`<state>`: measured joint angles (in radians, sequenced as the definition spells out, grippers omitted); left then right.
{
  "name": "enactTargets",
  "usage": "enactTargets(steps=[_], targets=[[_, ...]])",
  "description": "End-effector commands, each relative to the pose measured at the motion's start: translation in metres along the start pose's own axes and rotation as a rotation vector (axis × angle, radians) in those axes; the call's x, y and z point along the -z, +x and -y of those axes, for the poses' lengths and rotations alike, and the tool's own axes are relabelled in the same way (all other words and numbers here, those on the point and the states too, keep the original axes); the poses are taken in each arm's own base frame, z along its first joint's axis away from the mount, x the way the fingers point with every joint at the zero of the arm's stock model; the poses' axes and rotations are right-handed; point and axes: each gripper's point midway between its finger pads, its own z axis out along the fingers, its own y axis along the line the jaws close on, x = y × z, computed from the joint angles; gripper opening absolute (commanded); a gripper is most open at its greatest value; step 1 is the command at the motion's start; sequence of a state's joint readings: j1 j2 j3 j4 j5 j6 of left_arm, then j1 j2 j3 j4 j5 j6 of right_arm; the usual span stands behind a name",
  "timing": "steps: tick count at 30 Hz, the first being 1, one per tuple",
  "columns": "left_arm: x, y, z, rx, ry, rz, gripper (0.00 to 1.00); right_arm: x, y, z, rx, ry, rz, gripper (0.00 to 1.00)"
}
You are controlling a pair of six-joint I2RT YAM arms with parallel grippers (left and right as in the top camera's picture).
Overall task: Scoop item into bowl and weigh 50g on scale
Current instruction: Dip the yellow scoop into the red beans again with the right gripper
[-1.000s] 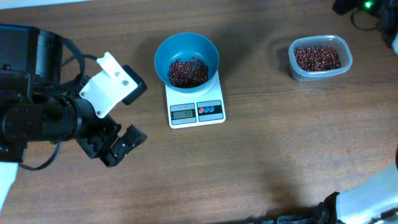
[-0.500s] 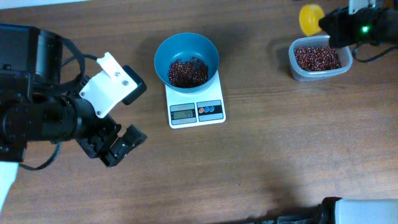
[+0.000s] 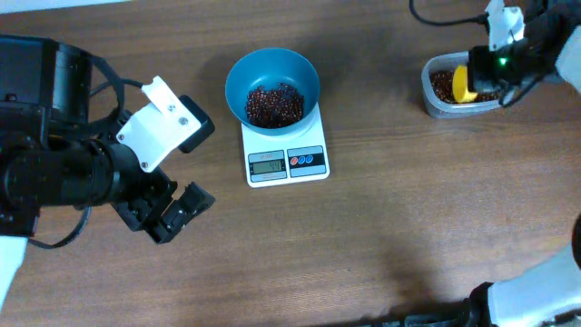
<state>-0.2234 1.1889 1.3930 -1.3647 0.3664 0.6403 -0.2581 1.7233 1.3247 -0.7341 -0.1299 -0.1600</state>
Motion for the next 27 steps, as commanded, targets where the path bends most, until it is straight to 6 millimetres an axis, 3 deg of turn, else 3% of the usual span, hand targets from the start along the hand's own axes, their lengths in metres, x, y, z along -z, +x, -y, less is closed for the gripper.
enactTargets(steps=[1, 4, 8, 13, 16, 20, 27], targets=[[0.0, -0.001, 0.001, -0.024, 0.004, 0.004, 0.99, -0.013, -0.009, 0.005, -0.013, 0.018, 0.024, 0.04], [0.0, -0.001, 0.001, -0.023, 0.004, 0.004, 0.99, -0.019, -0.004, 0.008, -0.017, 0.034, 0.002, 0.04], [0.0, -0.001, 0.001, -0.024, 0.004, 0.004, 0.99, -0.017, -0.009, -0.026, -0.016, -0.167, 0.029, 0.04], [0.0, -0.001, 0.001, -0.023, 0.004, 0.004, 0.99, -0.017, -0.01, -0.027, -0.017, -0.174, 0.033, 0.04], [0.0, -0.001, 0.001, -0.023, 0.004, 0.004, 0.99, -0.016, -0.01, -0.02, -0.034, -0.167, 0.037, 0.04], [0.0, -0.001, 0.001, -0.024, 0.004, 0.004, 0.99, -0.01, -0.009, 0.01, -0.199, -0.162, 0.051, 0.04], [0.0, -0.001, 0.001, -0.023, 0.004, 0.004, 0.99, 0.01, -0.015, 0.019, -0.299, -0.378, 0.127, 0.04]])
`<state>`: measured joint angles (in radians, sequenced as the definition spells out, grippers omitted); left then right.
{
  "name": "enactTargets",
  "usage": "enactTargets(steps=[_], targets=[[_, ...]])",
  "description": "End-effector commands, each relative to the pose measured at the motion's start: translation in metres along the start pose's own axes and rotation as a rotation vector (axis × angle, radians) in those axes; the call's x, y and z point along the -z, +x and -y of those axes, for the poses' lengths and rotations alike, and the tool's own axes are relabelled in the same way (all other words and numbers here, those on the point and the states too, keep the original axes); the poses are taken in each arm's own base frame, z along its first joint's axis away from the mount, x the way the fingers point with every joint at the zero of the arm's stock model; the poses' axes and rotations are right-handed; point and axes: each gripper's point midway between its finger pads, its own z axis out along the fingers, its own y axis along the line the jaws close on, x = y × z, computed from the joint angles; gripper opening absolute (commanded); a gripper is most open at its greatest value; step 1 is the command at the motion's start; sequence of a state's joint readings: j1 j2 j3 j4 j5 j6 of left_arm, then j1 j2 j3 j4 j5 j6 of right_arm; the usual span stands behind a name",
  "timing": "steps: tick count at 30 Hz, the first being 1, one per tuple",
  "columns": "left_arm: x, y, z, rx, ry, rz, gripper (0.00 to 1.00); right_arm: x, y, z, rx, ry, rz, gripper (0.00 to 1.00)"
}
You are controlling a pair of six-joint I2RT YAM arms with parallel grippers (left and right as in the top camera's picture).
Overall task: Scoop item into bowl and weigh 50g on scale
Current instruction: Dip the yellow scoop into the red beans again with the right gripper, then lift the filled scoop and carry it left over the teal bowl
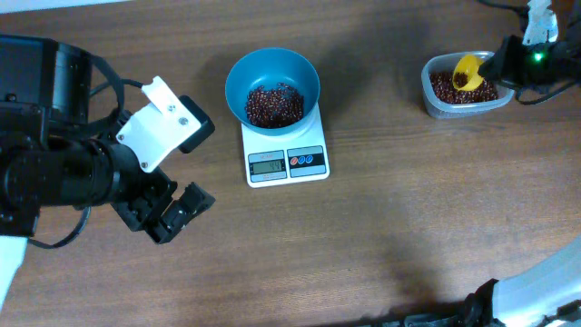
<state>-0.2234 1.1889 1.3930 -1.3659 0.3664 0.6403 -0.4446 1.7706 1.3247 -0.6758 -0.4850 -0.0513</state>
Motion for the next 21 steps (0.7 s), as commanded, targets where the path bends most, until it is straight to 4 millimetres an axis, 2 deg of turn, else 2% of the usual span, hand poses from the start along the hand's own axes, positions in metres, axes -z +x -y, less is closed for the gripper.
enactTargets(steps=[1, 9, 11, 15, 19, 21], targets=[[0.0, -0.001, 0.001, -0.024, 0.003, 0.005, 0.99, 0.009, -0.006, -0.01, -0.041, -0.143, 0.032, 0.04], [0.0, -0.001, 0.001, -0.024, 0.003, 0.005, 0.99, 0.024, -0.01, -0.054, -0.041, -0.427, 0.054, 0.04], [0.0, -0.001, 0.001, -0.024, 0.003, 0.005, 0.99, 0.026, -0.011, -0.06, -0.038, -0.459, 0.058, 0.04], [0.0, -0.001, 0.001, -0.024, 0.003, 0.005, 0.99, 0.022, -0.016, -0.085, 0.041, -0.516, 0.074, 0.04], [0.0, -0.001, 0.001, -0.024, 0.003, 0.005, 0.99, 0.011, -0.018, -0.127, 0.168, -0.57, 0.084, 0.04], [0.0, -0.001, 0.001, -0.024, 0.003, 0.005, 0.99, 0.01, -0.015, -0.16, 0.24, -0.651, 0.085, 0.04]])
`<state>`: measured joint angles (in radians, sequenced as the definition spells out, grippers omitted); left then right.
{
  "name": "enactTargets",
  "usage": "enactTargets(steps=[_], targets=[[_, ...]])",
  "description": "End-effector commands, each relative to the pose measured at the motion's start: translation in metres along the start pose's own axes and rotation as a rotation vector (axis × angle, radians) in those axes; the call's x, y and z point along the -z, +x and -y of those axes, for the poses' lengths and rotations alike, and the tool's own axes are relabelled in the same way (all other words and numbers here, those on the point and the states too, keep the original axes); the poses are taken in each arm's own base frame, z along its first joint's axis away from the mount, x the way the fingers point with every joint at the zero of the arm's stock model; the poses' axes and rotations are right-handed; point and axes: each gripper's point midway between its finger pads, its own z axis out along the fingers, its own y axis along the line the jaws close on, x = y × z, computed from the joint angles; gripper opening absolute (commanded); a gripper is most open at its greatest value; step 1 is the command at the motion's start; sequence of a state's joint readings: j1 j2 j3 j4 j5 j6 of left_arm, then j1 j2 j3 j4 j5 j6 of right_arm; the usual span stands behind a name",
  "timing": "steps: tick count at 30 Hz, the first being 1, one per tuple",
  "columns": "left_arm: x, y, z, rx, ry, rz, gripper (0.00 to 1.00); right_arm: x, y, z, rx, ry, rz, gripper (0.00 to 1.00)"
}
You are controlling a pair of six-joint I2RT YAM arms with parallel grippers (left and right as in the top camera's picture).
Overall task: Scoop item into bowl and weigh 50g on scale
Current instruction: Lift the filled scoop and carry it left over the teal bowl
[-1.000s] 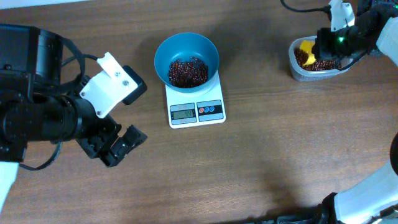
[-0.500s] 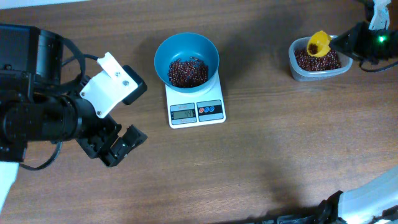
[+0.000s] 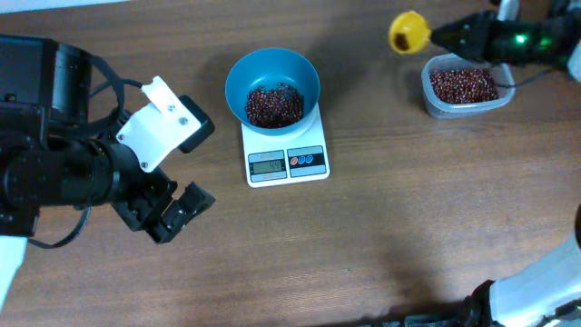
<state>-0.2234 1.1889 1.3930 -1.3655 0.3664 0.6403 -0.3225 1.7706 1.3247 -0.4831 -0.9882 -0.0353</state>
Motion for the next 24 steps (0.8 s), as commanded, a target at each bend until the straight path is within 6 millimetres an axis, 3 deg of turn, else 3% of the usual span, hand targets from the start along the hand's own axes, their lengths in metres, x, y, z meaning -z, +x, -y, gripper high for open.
enactTargets(steps=[1, 7, 10, 12, 19, 21, 23, 24], targets=[[0.0, -0.001, 0.001, -0.024, 0.003, 0.005, 0.99, -0.027, -0.002, -0.043, 0.052, -0.137, -0.02, 0.04], [0.0, -0.001, 0.001, -0.024, 0.003, 0.005, 0.99, -0.065, 0.002, -0.097, 0.221, -0.251, -0.042, 0.04], [0.0, -0.001, 0.001, -0.024, 0.003, 0.005, 0.99, -0.075, -0.001, -0.132, 0.362, -0.364, -0.012, 0.04], [0.0, -0.001, 0.001, -0.024, 0.003, 0.005, 0.99, -0.08, 0.0, -0.144, 0.481, -0.391, 0.009, 0.04], [0.0, -0.001, 0.001, -0.024, 0.003, 0.005, 0.99, -0.09, 0.013, -0.169, 0.605, -0.467, 0.003, 0.04], [0.0, -0.001, 0.001, -0.024, 0.003, 0.005, 0.99, -0.096, 0.016, -0.164, 0.696, -0.421, 0.01, 0.04], [0.0, -0.001, 0.001, -0.024, 0.003, 0.005, 0.99, -0.09, 0.017, -0.176, 0.694, -0.495, 0.014, 0.04], [0.0, -0.001, 0.001, -0.024, 0.003, 0.005, 0.99, -0.091, 0.019, -0.174, 0.682, -0.479, 0.006, 0.04]])
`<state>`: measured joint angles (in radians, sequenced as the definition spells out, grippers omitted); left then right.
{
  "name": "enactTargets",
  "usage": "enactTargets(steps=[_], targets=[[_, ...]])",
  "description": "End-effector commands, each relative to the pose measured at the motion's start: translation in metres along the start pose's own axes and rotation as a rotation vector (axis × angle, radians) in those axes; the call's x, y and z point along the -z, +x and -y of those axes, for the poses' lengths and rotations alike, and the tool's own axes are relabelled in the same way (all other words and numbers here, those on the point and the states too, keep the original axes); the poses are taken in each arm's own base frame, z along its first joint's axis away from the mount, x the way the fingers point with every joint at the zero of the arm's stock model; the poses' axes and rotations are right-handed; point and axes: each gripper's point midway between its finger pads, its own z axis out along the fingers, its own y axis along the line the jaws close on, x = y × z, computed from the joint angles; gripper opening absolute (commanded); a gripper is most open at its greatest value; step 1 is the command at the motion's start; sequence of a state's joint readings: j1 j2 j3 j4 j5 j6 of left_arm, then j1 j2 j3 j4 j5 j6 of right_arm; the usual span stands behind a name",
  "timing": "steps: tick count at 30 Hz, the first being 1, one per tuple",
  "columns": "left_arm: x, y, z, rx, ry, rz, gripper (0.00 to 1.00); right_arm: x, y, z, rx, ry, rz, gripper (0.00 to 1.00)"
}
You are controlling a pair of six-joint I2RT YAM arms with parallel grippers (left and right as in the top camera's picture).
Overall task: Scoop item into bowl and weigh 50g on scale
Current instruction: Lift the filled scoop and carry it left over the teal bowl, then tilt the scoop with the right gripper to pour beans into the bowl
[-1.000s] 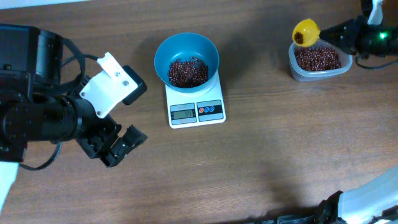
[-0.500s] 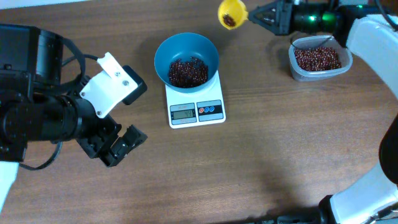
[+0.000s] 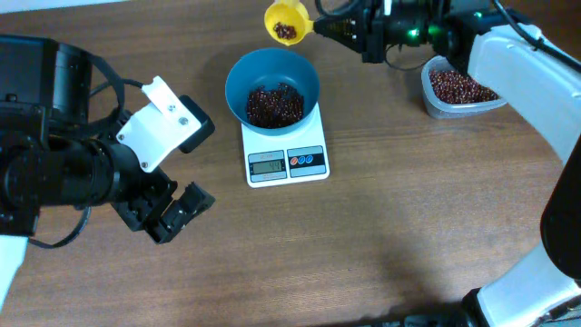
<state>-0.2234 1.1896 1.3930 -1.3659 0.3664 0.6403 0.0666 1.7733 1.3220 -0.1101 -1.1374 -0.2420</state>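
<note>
A blue bowl [image 3: 272, 86] partly filled with dark red beans stands on a small white scale [image 3: 287, 162] at the table's middle. My right gripper [image 3: 349, 29] is shut on the handle of a yellow scoop [image 3: 286, 20] that carries a few beans just beyond the bowl's far rim. A clear tub [image 3: 461, 89] of the same beans sits at the far right. My left gripper [image 3: 182, 211] rests low at the left, open with nothing between its fingers.
The right arm's white link [image 3: 526, 82] crosses above the tub's right side. The left arm's black body and white bracket [image 3: 159, 123] fill the left part of the table.
My right gripper has carried the yellow scoop leftward, from just left of the tub to the far rim of the blue bowl. The left arm is unmoved.
The scoop was first down in the bean tub, then still in the tub with beans in its cup. Then it was lifted clear to the tub's upper left, and now it hangs at the bowl's far rim, loaded.
</note>
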Motion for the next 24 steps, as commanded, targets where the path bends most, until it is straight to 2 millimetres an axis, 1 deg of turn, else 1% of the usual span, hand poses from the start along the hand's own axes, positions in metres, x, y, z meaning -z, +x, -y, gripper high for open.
enactTargets(steps=[1, 3, 5, 7, 9, 10, 12, 13, 14, 15, 16, 17, 19, 20, 22, 23, 24], targets=[[0.0, -0.001, 0.001, -0.024, 0.002, 0.006, 0.99, -0.001, 0.0, -0.004, 0.028, -0.009, -0.008, 0.04], [0.0, -0.001, 0.001, -0.024, 0.003, 0.006, 0.99, -0.004, -0.007, -0.015, 0.049, -0.04, 0.004, 0.04], [0.0, -0.001, 0.001, -0.024, 0.003, 0.006, 0.99, -0.004, -0.003, -0.005, 0.059, 0.013, -0.014, 0.04], [0.0, -0.001, 0.001, -0.024, 0.003, 0.006, 0.99, -0.007, -0.01, -0.015, 0.091, -0.021, 0.003, 0.04], [0.0, -0.001, 0.001, -0.024, 0.003, 0.006, 0.99, -0.008, -0.004, -0.003, 0.074, 0.053, -0.028, 0.04], [0.0, -0.001, 0.001, -0.024, 0.003, 0.006, 0.99, -0.009, -0.012, -0.011, 0.099, 0.029, -0.012, 0.04], [0.0, -0.001, 0.001, -0.024, 0.003, 0.006, 0.99, -0.012, -0.005, -0.007, 0.111, 0.078, -0.05, 0.04], [0.0, -0.001, 0.001, -0.024, 0.002, 0.006, 0.99, -0.011, -0.014, -0.017, 0.14, 0.043, -0.025, 0.04], [0.0, -0.001, 0.001, -0.024, 0.003, 0.006, 0.99, -0.011, -0.015, -0.017, 0.143, 0.06, -0.031, 0.04], [0.0, -0.001, 0.001, -0.024, 0.003, 0.006, 0.99, -0.013, -0.009, -0.012, 0.121, 0.097, -0.058, 0.04], [0.0, -0.001, 0.001, -0.024, 0.003, 0.006, 0.99, -0.015, -0.015, -0.021, 0.14, 0.06, -0.04, 0.04], [0.0, -0.001, 0.001, -0.024, 0.003, 0.006, 0.99, -0.014, -0.016, -0.021, 0.155, 0.083, -0.05, 0.04], [0.0, -0.001, 0.001, -0.024, 0.003, 0.006, 0.99, -0.015, -0.011, -0.022, 0.166, 0.078, -0.068, 0.04], [0.0, -0.001, 0.001, -0.024, 0.003, 0.006, 0.99, -0.014, -0.014, -0.025, 0.179, 0.087, -0.068, 0.04], [0.0, -0.001, 0.001, -0.024, 0.003, 0.006, 0.99, -0.014, -0.01, -0.02, 0.181, 0.115, -0.088, 0.04], [0.0, -0.001, 0.001, -0.024, 0.003, 0.006, 0.99, -0.012, -0.012, -0.022, 0.199, 0.122, -0.09, 0.04], [0.0, -0.001, 0.001, -0.024, 0.002, 0.006, 0.99, -0.011, -0.008, -0.02, 0.21, 0.139, -0.112, 0.04]])
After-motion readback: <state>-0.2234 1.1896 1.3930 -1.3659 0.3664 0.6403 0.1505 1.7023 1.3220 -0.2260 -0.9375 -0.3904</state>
